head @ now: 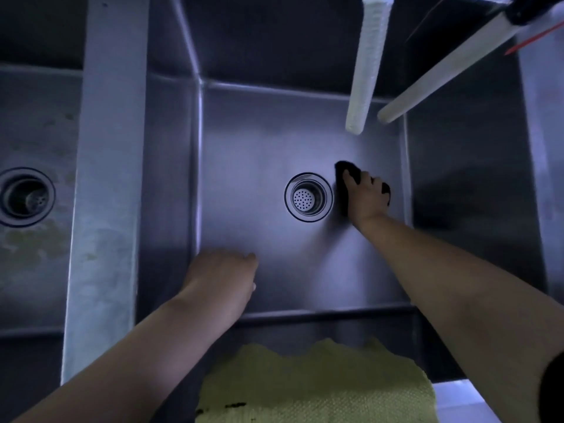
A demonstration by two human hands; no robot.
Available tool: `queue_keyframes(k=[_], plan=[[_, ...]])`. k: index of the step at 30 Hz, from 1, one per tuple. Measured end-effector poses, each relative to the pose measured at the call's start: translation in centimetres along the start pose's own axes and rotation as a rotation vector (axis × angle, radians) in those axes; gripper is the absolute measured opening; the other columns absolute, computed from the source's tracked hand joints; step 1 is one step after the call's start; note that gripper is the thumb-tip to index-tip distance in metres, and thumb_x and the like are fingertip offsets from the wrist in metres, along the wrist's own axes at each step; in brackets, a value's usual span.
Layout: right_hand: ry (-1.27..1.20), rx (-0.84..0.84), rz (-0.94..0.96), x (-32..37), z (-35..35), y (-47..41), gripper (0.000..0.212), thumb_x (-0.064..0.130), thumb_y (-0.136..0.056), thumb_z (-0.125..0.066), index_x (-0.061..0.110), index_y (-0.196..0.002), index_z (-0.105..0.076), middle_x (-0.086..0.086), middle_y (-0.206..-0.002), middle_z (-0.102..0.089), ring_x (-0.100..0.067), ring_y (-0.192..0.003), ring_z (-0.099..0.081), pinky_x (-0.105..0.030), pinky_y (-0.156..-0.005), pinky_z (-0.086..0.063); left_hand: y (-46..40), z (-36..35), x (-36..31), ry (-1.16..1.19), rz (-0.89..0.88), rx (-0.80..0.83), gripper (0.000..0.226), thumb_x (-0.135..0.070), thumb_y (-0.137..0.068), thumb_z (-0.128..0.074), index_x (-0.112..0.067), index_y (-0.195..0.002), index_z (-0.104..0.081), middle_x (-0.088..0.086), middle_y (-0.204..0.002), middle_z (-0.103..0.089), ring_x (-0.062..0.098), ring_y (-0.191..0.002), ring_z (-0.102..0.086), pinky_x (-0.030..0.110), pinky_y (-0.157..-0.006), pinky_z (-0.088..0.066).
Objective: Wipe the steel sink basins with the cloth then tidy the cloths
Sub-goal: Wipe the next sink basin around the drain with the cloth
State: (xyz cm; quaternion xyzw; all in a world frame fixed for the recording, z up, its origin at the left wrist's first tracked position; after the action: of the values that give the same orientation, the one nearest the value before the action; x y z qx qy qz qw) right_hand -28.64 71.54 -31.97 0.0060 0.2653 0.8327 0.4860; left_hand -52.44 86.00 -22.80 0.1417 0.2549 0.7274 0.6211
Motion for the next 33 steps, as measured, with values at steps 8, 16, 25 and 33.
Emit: queue_keyframes(k=[8,16,25,33], plan=[[0.041,0.296,0.295,0.7,-4.4,11.6,0.078,0.014,-0.078,-0.071,0.01,-0.141,-0.026,-0.017,-0.135,-0.034,-0.037,-0.115,-0.043,-0.043,-0.092,-0.043,2.7,3.2,-0.6,0.036,-0.005,-0.092,0.022,-0.032,-0.087,-0.057,-0.022,-0.107,-0.054,-0.001,-0.102,-0.064,0.023,-0.095,-0.062,0.026,-0.068,-0.038],[-0.428,0.429,0.134,-4.0,0.9,14.8,0.03,0.001,-0.079,-0.053,0.025,-0.094,-0.044,-0.011,-0.116,-0.056,-0.023,-0.098,-0.054,-0.026,-0.074,-0.041,9.1,6.7,0.5,0.024,0.045,-0.217,0.044,-0.026,-0.012,-0.087,-0.023,-0.045,-0.057,-0.004,-0.036,-0.047,0.015,-0.027,-0.045,0.012,-0.041,-0.007],[-1.381,0.148,0.146,0.9,15.7,23.4,0.028,-0.002,-0.075,-0.069,0.018,-0.091,-0.056,-0.005,-0.094,-0.064,-0.021,-0.088,-0.064,-0.036,-0.08,-0.056,17.4,12.8,-3.3,0.152,0.204,-0.417,0.022,-0.036,-0.077,-0.063,-0.021,-0.092,-0.058,-0.003,-0.088,-0.065,0.017,-0.08,-0.064,0.025,-0.05,-0.025],[-1.706,0.217,0.463,7.6,22.7,34.2,0.031,-0.008,-0.075,-0.068,0.013,-0.097,-0.059,-0.01,-0.098,-0.065,-0.027,-0.091,-0.065,-0.041,-0.077,-0.057,26.4,15.0,-5.1,0.708,0.395,-0.615,0.034,-0.042,-0.082,-0.061,-0.028,-0.111,-0.052,-0.01,-0.091,-0.055,0.011,-0.081,-0.054,0.026,-0.063,-0.044]])
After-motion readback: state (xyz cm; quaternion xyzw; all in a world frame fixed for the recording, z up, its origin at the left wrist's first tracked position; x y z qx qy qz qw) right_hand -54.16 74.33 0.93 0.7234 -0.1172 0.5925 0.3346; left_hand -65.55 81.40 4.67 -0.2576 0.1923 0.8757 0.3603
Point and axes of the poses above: each hand's wrist, its own y-axis away from the middle knuckle, its own z-axis out of the back of the hand, x = y × z, the point moved 6 cm from there along -y, towards the middle knuckle
